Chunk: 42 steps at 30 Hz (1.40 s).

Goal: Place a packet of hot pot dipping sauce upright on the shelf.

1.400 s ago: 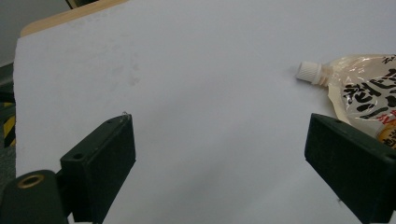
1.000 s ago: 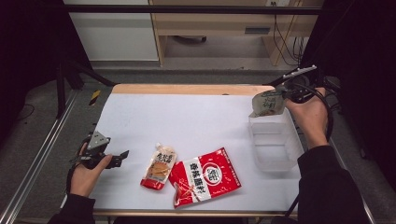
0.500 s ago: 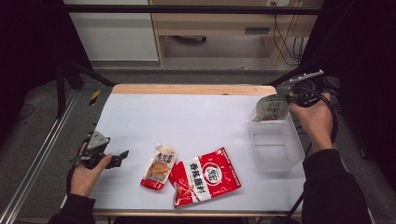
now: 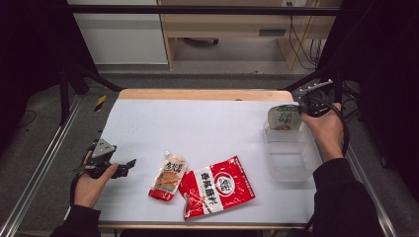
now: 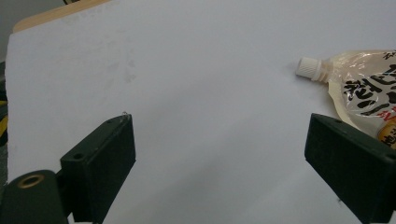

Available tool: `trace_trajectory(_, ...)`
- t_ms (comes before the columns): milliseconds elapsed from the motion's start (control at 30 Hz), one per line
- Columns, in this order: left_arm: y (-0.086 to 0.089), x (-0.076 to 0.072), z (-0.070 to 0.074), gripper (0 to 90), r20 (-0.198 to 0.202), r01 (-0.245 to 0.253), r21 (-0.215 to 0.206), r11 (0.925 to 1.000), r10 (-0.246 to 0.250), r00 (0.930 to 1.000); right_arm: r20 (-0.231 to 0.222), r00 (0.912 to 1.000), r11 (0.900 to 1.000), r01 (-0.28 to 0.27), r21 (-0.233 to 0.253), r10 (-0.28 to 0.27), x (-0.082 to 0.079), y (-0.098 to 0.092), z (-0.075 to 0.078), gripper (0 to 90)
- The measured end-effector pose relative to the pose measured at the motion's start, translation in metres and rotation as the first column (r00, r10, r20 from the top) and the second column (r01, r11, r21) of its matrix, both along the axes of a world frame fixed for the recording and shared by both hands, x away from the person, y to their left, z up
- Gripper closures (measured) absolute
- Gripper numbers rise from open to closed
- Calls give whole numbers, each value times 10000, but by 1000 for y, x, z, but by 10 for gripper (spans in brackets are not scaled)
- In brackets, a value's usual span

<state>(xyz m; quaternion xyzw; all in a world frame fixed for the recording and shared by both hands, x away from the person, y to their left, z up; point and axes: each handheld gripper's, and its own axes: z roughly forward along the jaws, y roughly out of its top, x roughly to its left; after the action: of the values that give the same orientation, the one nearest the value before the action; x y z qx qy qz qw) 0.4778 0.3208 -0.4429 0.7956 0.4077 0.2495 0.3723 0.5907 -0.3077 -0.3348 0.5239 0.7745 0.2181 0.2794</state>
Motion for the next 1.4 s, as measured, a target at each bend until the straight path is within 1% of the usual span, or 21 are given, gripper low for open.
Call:
trace_trajectory(67,-1,0,0,89,-8,9,13,10000,-9,10000,-12,9999,9999,150,84,-150,-1,-5,-3,896)
trace_trajectory(200,0,0,0,89,-21,7,31,10000,-7,10000,-8,9997,9995,255,200,-255,-2,-12,-7,892)
trace_trajectory(400,0,0,0,89,-22,0,14,10000,0,10000,19,9997,9993,239,302,-240,0,-14,-9,883)
trace_trajectory(467,0,0,0,89,-32,10,40,10000,-10,10000,138,9996,9989,242,405,-248,3,-15,-10,871)
trace_trajectory(633,0,0,-1,89,-38,4,32,10000,-4,10000,369,9991,9990,208,404,-223,6,-18,-12,831)
trace_trajectory(700,0,1,-1,89,-50,-2,36,10000,3,10000,571,9982,9991,167,393,-189,8,-18,-13,771)
trace_trajectory(733,0,1,-2,89,-50,-1,38,10000,2,10000,571,9982,9991,167,393,-189,8,-18,-13,771)
trace_trajectory(767,-1,1,-2,89,-73,10,88,10000,-10,10000,732,9971,9990,154,409,-184,8,-18,-14,701)
trace_trajectory(800,-1,0,-1,89,-82,20,112,9999,-19,10000,778,9968,9991,155,387,-185,8,-18,-14,671)
trace_trajectory(833,-1,0,-1,89,-82,20,112,9999,-19,10000,778,9968,9991,155,387,-185,8,-18,-14,671)
trace_trajectory(900,-1,0,-2,89,-70,-3,102,9999,4,10000,832,9964,9992,138,374,-169,8,-17,-14,592)
trace_trajectory(933,-1,0,-2,89,-71,10,104,9999,-9,10000,1043,9945,9995,62,316,-95,6,-16,-14,526)
trace_trajectory(967,-1,0,-2,89,-71,10,104,9999,-9,10000,1043,9945,9995,62,316,-95,6,-16,-14,526)
trace_trajectory(1000,-1,0,-2,89,-72,-4,79,10000,4,10000,1198,9928,9999,-8,168,-12,3,-13,-13,439)
trace_trajectory(1033,-1,0,-2,89,-70,-8,85,10000,8,10000,1211,9926,9998,-29,181,7,2,-12,-13,413)
trace_trajectory(1100,0,0,-2,89,-72,-12,87,10000,12,10000,1281,9916,9998,-169,51,161,0,-9,-12,359)
trace_trajectory(1133,0,0,-2,89,-72,-12,87,10000,12,10000,1273,9917,9998,-186,82,174,-2,-8,-12,340)
trace_trajectory(1200,0,0,-2,89,-69,-37,94,9999,38,10000,1398,9898,9996,-266,36,258,-6,-7,-12,312)
trace_trajectory(1267,0,0,-2,89,-71,-42,102,9999,43,10000,1437,9892,9996,-293,45,284,-8,-6,-11,304)
trace_trajectory(1300,0,0,-2,89,-56,-37,92,10000,37,10000,1493,9882,9993,-365,66,351,-12,-4,-12,283)
trace_trajectory(1400,0,0,-1,89,-58,-22,93,10000,22,10000,1492,9879,9990,-438,25,430,-17,-3,-13,275)
